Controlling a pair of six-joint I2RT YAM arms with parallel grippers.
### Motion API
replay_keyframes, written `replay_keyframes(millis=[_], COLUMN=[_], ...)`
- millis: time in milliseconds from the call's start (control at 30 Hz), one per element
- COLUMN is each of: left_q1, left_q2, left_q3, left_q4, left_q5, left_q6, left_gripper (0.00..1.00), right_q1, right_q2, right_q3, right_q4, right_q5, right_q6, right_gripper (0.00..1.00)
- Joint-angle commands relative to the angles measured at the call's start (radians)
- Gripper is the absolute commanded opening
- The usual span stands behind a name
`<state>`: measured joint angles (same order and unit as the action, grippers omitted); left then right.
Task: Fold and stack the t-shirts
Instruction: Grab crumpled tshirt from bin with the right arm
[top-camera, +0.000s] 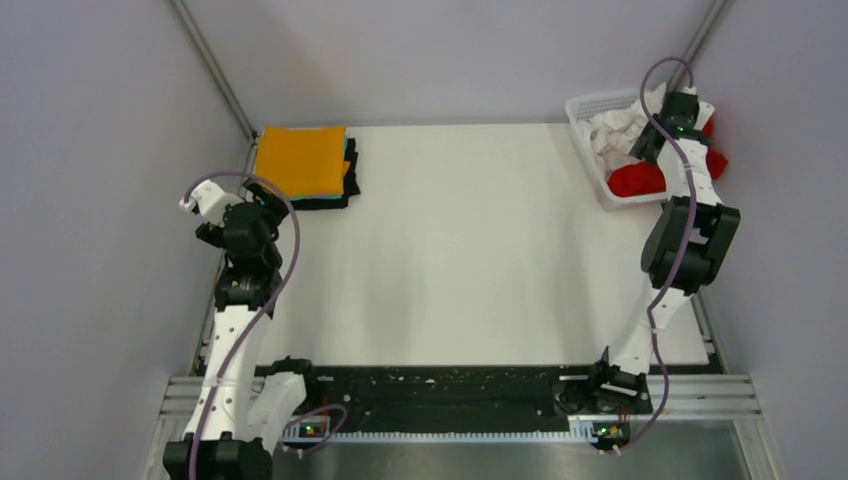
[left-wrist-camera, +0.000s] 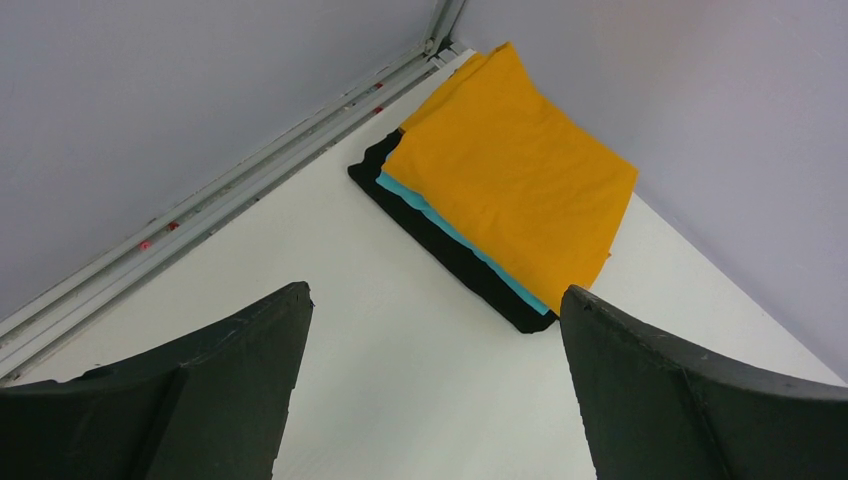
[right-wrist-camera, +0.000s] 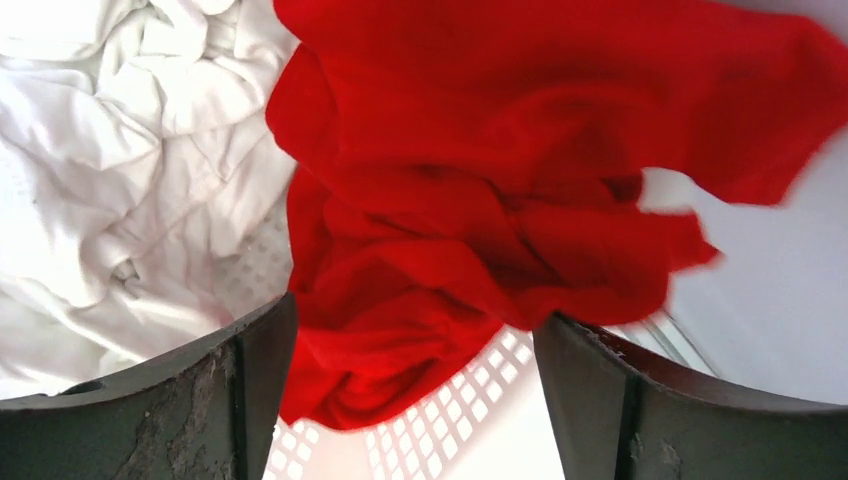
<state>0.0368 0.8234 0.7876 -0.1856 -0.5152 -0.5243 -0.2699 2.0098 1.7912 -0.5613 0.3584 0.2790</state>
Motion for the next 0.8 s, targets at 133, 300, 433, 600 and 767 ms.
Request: replay_keyframes(millis=[133,300,433,600,767], left_q1=[0.004,0.003,0.004,0.004,0.004], left_q2=[0.012,-0.004,-0.007,-0.002,0.005], left_q3=[0.048,0.037,0.029,0.023,0.010], left_q4=[0.035,0.015,0.011,0.016,0.042], left_q5=[0.052,0.068,0.054,0.078,0.099], left_q6=[0.012,-0.005,-0.022,-0.029,-0.038], left_gripper=[0.99,0.99,0.99,0.99,0.99], right_q1=[-0.009,-0.010,-0.009,-0.008,-0.004], right_q2=[0.183,0.202,0.133,-0.034,-0.188], right_q3=[0.103,0.143,0.205,0.231,0.248], right_q4=[0.033,0.047,0.052,0.093,0.147], right_q5=[-0.127,-0.172,-0.171,-0.192,-0.322], right_q6=[-0.043,-0.043,-0.057,-0.087,-0.108], right_gripper=[0.79,0.26,0.00,0.00,0.00])
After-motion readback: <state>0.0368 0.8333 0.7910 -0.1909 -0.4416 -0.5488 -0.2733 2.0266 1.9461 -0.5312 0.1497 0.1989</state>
